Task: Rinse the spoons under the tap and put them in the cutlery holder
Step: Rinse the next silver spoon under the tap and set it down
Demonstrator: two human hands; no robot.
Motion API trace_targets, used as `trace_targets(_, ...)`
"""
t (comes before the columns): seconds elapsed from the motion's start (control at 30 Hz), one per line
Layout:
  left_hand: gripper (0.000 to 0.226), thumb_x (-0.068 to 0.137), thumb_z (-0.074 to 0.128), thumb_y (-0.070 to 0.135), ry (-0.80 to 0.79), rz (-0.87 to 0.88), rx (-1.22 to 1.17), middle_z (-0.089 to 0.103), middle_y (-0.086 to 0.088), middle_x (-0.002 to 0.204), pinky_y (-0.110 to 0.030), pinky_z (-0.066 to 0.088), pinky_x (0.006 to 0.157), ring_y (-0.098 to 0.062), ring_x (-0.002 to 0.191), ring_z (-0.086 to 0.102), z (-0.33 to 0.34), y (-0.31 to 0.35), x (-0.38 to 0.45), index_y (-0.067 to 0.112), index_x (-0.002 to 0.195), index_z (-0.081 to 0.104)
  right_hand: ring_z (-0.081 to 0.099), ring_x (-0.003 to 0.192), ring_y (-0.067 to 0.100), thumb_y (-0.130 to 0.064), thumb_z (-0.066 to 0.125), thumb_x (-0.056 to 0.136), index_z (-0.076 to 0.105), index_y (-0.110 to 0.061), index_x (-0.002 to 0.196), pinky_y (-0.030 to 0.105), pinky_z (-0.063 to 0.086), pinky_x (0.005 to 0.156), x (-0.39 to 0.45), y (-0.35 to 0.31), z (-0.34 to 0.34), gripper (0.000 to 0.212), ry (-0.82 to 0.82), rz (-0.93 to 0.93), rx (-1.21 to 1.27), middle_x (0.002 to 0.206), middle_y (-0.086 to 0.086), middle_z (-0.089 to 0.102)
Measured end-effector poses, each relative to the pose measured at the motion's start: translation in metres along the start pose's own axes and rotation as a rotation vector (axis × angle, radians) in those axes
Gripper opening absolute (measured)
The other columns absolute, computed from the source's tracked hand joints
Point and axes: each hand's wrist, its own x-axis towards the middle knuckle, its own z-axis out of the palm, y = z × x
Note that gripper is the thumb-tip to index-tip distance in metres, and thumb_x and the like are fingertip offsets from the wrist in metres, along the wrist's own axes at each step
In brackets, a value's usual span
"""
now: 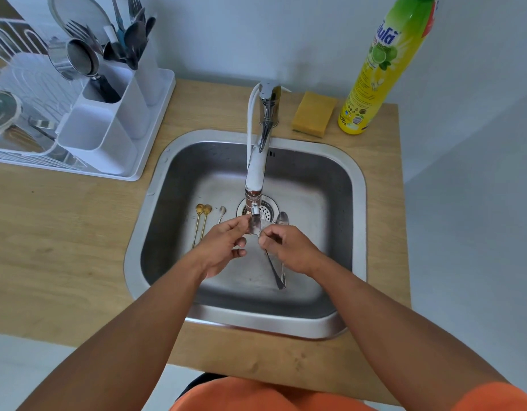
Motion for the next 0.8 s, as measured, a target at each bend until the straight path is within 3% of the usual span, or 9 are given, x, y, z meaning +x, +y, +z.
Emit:
trace_targets(0.1,0.028,0.101,0.059,0.045,-0.013,0.012,0.068,0.070,0.016,0.096,-0.028,0.050,0.073,-0.007,0.074,0.054,0.003,0.003,-0.001,0.033,0.119,0.077,0.054,0.072,0.008,-0.028,0.063,0.103,0.071,-0.018,0.091,0.031,0.048,0.075,-0.002,0.003,0.002,0.017,0.001,0.006,0.023,0.081,-0.004,0.066)
trace_targets(0.2,0.028,0.101,0.059,0.048,0.042,0.046,0.126,0.075,0.016,0.104,-0.033,0.050,0.078,-0.012,0.093,0.060,0.009,0.004,-0.001,0.031,0.119,0.073,0.052,0.067,0.000,-0.028,0.065,0.102,0.070,-0.024,0.089,0.024,0.045,0.070,-0.002,0.004,0.005,0.015,0.023,0.009,0.042,0.075,-0.015,0.063)
trace_targets(0.3,0.034,0.104,0.053,0.051,0.027,0.047,0.133,0.076,0.014,0.118,-0.032,0.047,0.078,-0.010,0.095,0.064,0.017,0.007,-0.001,0.027,0.122,0.070,0.051,0.062,-0.003,-0.027,0.065,0.102,0.069,-0.028,0.086,0.019,0.041,0.066,-0.002,0.003,0.005,0.017,0.028,0.012,0.040,0.068,-0.023,0.061)
trace_targets(0.37,0.030,0.106,0.051,0.050,0.042,0.037,0.136,0.076,0.014,0.121,-0.032,0.045,0.077,-0.009,0.094,0.063,0.019,0.009,-0.001,0.034,0.118,0.073,0.053,0.064,-0.004,-0.028,0.066,0.102,0.070,-0.029,0.087,0.020,0.043,0.069,-0.002,0.001,0.002,0.016,0.020,0.008,0.060,0.070,-0.023,0.064)
trace_targets(0.5,0.030,0.109,0.048,0.043,0.040,0.031,0.107,0.076,0.018,0.110,-0.029,0.043,0.075,-0.010,0.086,0.051,0.019,0.012,0.003,0.041,0.120,0.076,0.059,0.079,0.007,-0.024,0.068,0.102,0.074,-0.017,0.094,0.029,0.050,0.083,-0.002,-0.001,-0.003,0.012,-0.029,0.005,0.119,0.087,-0.004,0.070)
trace_targets(0.6,0.027,0.100,0.060,0.049,0.040,0.041,0.101,0.075,0.019,0.101,-0.031,0.043,0.079,-0.013,0.090,0.049,0.022,0.015,0.000,0.040,0.118,0.077,0.064,0.085,0.009,-0.023,0.067,0.102,0.073,-0.012,0.097,0.035,0.054,0.090,-0.002,-0.001,-0.005,0.014,-0.042,0.008,0.112,0.091,-0.001,0.074)
trace_targets(0.7,0.032,0.082,0.075,0.055,0.167,0.087,0.114,0.074,0.020,0.084,-0.031,0.045,0.075,-0.013,0.088,0.056,0.026,0.017,0.000,0.031,0.103,0.079,0.063,0.084,0.011,-0.027,0.066,0.103,0.073,-0.018,0.095,0.035,0.053,0.085,-0.003,0.000,-0.004,0.013,-0.033,0.005,0.106,0.091,0.005,0.075)
trace_targets(0.8,0.015,0.098,0.070,0.040,0.278,0.102,0.192,0.072,0.015,0.079,-0.028,0.047,0.070,-0.012,0.079,0.058,0.031,0.018,0.002,0.027,0.096,0.077,0.059,0.079,0.012,-0.029,0.064,0.102,0.072,-0.024,0.091,0.034,0.050,0.079,-0.006,0.000,-0.001,0.015,-0.004,0.012,0.076,0.095,0.013,0.074)
